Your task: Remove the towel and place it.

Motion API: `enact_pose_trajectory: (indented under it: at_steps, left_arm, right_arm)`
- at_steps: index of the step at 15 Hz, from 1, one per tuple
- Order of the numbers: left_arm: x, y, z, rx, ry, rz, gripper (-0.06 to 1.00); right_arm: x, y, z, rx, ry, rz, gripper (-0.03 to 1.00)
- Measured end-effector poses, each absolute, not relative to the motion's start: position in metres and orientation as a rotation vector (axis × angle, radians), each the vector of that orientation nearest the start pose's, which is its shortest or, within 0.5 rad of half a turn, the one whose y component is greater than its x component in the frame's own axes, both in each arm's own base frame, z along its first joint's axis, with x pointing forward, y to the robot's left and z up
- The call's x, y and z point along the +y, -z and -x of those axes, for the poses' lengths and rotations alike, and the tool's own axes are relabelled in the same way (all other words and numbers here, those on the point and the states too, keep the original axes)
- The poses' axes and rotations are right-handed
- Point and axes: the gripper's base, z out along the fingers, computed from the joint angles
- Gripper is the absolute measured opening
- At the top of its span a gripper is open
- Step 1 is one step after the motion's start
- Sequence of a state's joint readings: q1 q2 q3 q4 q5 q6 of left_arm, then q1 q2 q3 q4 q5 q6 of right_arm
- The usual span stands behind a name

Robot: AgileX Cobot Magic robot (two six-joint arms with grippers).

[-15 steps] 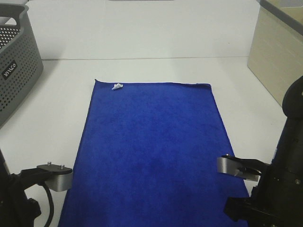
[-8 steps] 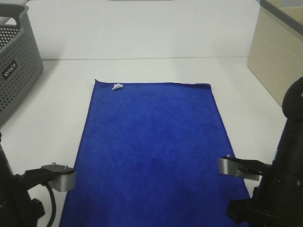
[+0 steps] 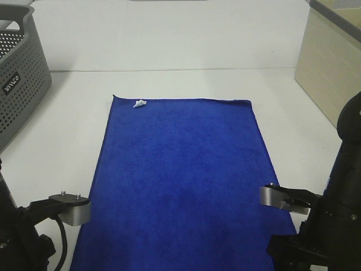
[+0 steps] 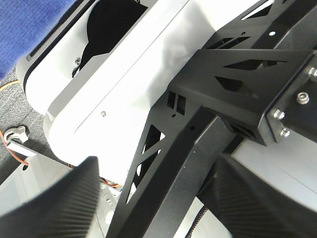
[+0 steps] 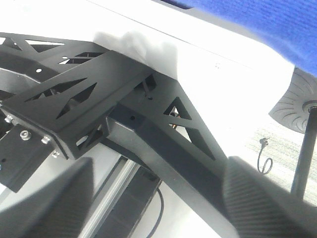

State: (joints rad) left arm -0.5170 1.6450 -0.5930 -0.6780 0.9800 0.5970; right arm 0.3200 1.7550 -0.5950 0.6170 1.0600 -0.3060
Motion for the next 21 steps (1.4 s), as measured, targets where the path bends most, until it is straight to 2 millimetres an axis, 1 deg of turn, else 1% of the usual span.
enact_pose_trajectory:
  at_steps: [1,2,4,6,8,9,11,12,13,14,16,17,19,20,21]
  left_arm:
    - [-0.141,-0.133,-0.151,3.208,0.86,-1.024,0.67]
    - [-0.141,-0.134,-0.152,3.204,0.859,-1.026,0.69]
    - [-0.147,-0.145,-0.165,3.15,0.843,-1.024,0.69]
    - [-0.157,-0.164,-0.189,3.086,0.765,-0.998,0.69]
    - [-0.162,-0.187,-0.215,3.024,0.602,-0.992,0.69]
    - [-0.162,-0.198,-0.227,2.994,0.51,-0.998,0.69]
    - [-0.159,-0.216,-0.255,2.942,0.358,-0.938,0.69]
    - [-0.154,-0.221,-0.272,2.929,0.33,-0.881,0.69]
    - [-0.147,-0.223,-0.289,2.927,0.324,-0.818,0.69]
    - [-0.139,-0.222,-0.308,2.931,0.321,-0.75,0.69]
    - [-0.12,-0.218,-0.349,2.926,0.309,-0.621,0.69]
    - [-0.112,-0.216,-0.368,2.916,0.308,-0.57,0.69]
    - [-0.098,-0.2,-0.402,2.929,0.356,-0.442,0.69]
    - [-0.094,-0.194,-0.418,2.924,0.399,-0.389,0.69]
    - [-0.093,-0.183,-0.431,2.926,0.431,-0.352,0.69]
  right_arm:
    - [0.105,-0.114,-0.17,-2.538,0.571,-0.208,0.76]
    - [0.107,-0.117,-0.176,-2.557,0.578,-0.223,0.77]
    - [0.113,-0.128,-0.198,-2.617,0.609,-0.275,0.77]
    - [0.121,-0.146,-0.228,-2.72,0.628,-0.363,0.77]
    - [0.123,-0.169,-0.26,-2.839,0.645,-0.432,0.77]
    - [0.119,-0.183,-0.277,-2.898,0.67,-0.43,0.77]
    - [0.094,-0.209,-0.307,-3.006,0.715,-0.405,0.77]
    - [0.082,-0.219,-0.32,-3.056,0.728,-0.377,0.77]
    - [0.07,-0.227,-0.335,-3.106,0.745,-0.334,0.77]
    - [0.058,-0.23,-0.349,-3.137,0.768,-0.279,0.77]
    - [0.042,-0.229,-0.378,-3.187,0.776,-0.227,0.77]
    - [0.038,-0.23,-0.395,-3.217,0.776,-0.228,0.77]
    - [0.037,-0.222,-0.424,-3.248,0.785,-0.234,0.77]
    - [0.037,-0.219,-0.435,-3.26,0.792,-0.238,0.77]
    - [0.037,-0.214,-0.446,-3.268,0.794,-0.244,0.77]
